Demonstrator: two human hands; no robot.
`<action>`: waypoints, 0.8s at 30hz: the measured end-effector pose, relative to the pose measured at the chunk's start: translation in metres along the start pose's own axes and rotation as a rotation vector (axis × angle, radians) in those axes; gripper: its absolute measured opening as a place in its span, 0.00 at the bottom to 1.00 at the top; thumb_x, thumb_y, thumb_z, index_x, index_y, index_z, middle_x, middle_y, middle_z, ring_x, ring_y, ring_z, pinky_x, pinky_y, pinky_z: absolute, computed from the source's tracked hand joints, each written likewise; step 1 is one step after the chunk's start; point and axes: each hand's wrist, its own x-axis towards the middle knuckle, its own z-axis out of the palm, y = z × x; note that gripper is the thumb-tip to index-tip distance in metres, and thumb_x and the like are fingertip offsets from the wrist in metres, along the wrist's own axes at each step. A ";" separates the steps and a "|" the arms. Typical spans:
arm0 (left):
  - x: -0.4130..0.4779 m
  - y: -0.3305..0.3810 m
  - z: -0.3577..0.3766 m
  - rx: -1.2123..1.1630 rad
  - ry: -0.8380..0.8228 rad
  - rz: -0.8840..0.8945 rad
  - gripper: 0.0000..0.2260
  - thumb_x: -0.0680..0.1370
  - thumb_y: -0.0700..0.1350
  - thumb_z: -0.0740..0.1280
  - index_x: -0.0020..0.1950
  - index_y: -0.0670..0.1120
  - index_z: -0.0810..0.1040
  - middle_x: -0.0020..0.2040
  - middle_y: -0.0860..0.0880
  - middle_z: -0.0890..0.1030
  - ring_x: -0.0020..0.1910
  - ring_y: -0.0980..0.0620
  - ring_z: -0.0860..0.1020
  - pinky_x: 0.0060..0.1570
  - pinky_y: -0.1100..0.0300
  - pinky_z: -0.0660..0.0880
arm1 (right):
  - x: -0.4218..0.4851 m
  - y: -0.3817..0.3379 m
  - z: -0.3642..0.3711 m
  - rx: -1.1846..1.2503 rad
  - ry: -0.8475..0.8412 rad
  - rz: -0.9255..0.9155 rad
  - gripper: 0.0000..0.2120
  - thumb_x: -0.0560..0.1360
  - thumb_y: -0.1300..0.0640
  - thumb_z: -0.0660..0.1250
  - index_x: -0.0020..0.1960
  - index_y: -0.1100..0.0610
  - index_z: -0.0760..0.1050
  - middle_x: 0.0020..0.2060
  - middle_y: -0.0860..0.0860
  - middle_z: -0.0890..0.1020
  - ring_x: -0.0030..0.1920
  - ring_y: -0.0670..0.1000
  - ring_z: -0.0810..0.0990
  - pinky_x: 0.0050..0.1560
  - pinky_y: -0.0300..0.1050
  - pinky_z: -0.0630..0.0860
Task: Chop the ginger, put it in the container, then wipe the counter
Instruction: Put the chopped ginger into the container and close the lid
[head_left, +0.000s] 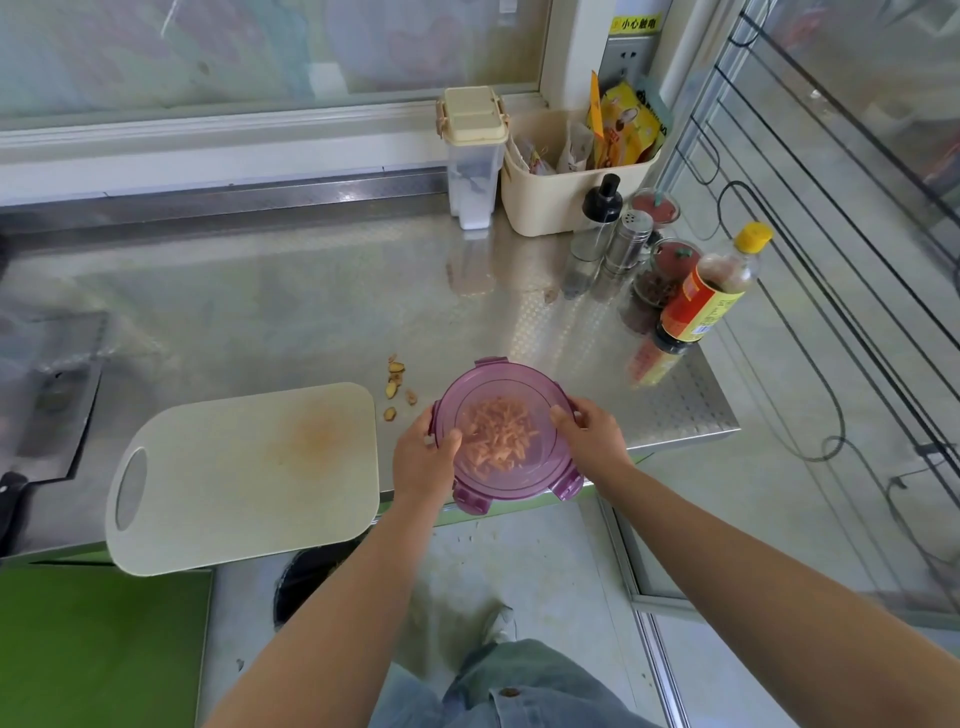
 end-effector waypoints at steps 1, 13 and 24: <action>0.002 -0.001 -0.001 -0.039 -0.004 -0.019 0.13 0.76 0.40 0.66 0.55 0.57 0.78 0.47 0.55 0.83 0.49 0.48 0.81 0.51 0.43 0.79 | 0.000 0.000 0.000 0.014 0.001 0.009 0.18 0.78 0.50 0.63 0.66 0.55 0.73 0.50 0.51 0.79 0.49 0.52 0.78 0.48 0.43 0.71; 0.001 0.001 -0.002 0.113 -0.039 -0.007 0.14 0.78 0.45 0.64 0.64 0.52 0.73 0.53 0.55 0.77 0.57 0.49 0.76 0.58 0.44 0.75 | -0.008 -0.006 0.006 -0.228 0.017 -0.085 0.23 0.81 0.52 0.57 0.75 0.56 0.59 0.70 0.57 0.67 0.67 0.59 0.69 0.64 0.51 0.67; 0.000 -0.005 0.006 0.242 -0.016 0.051 0.24 0.77 0.56 0.66 0.71 0.49 0.68 0.63 0.51 0.77 0.61 0.49 0.76 0.61 0.53 0.73 | -0.012 -0.005 0.034 -1.044 -0.115 -0.684 0.36 0.73 0.40 0.19 0.77 0.49 0.38 0.77 0.49 0.41 0.77 0.51 0.39 0.75 0.54 0.37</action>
